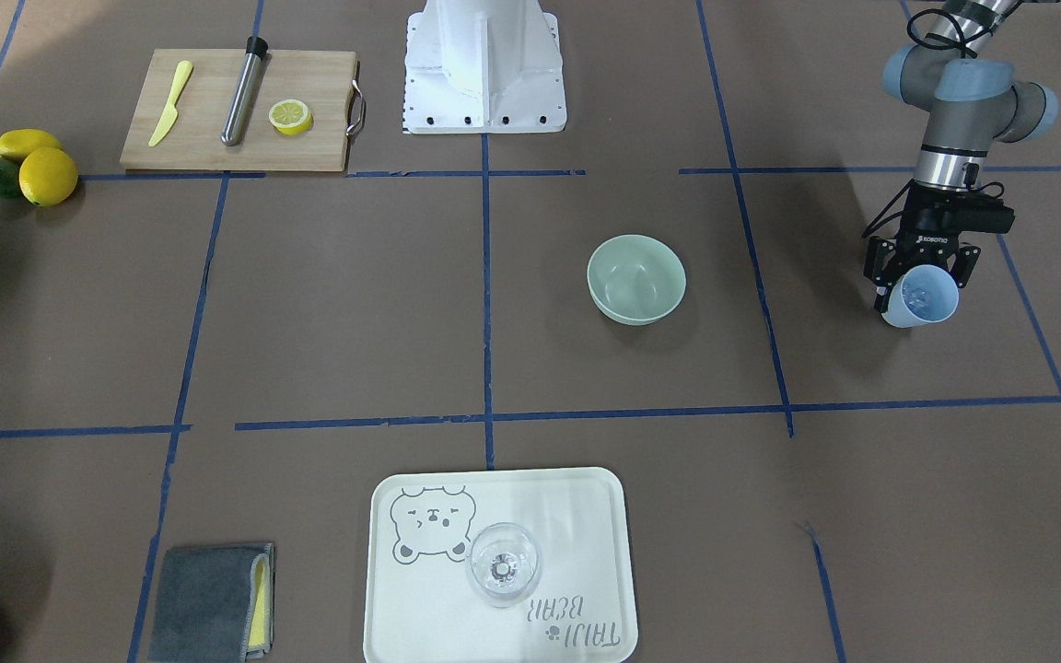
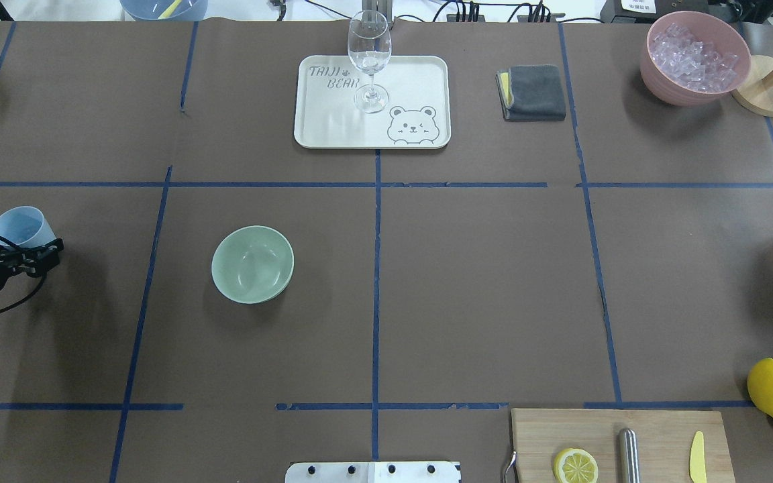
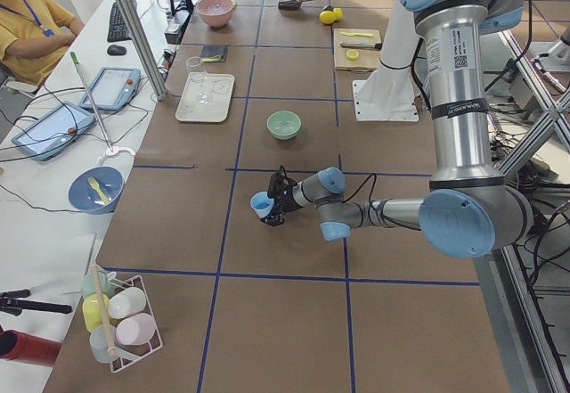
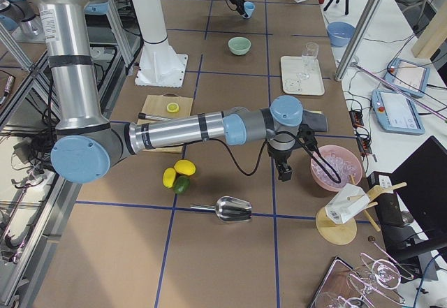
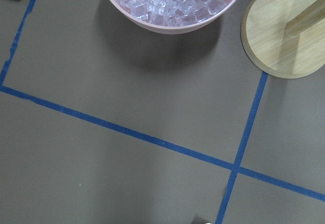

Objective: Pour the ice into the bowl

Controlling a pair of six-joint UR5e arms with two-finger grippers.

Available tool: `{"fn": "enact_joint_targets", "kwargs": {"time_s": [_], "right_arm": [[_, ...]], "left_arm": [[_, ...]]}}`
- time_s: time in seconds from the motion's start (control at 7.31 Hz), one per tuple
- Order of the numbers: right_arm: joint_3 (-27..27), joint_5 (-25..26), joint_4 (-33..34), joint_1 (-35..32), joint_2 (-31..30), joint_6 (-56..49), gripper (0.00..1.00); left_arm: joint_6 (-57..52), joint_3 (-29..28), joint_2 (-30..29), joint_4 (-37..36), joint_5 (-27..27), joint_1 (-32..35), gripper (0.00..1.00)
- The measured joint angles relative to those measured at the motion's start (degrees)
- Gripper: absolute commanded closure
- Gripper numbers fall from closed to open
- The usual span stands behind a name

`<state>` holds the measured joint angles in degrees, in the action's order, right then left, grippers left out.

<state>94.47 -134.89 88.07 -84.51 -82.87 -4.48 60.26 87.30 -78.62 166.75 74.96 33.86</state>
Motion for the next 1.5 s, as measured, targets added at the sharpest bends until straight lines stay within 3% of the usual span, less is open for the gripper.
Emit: {"fn": "enact_joint_targets", "kwargs": {"time_s": [0.55,0.96,1.5], "right_arm": [[0.0,0.1,0.0,0.0,0.0,0.0,0.0],[-0.1,0.2,0.0,0.0,0.0,0.0,0.0],[-0.1,0.4,0.0,-0.1,-0.2,0.1,0.0]], "left_arm": [[-2.1,3.0,0.0,1.7,0.2,2.5,1.0],[-27.8,8.3,-1.0,1.4,0.0,5.2,1.0],[-34.0,10.8,-7.1,-0.3,1.4,5.9,1.0]]}}
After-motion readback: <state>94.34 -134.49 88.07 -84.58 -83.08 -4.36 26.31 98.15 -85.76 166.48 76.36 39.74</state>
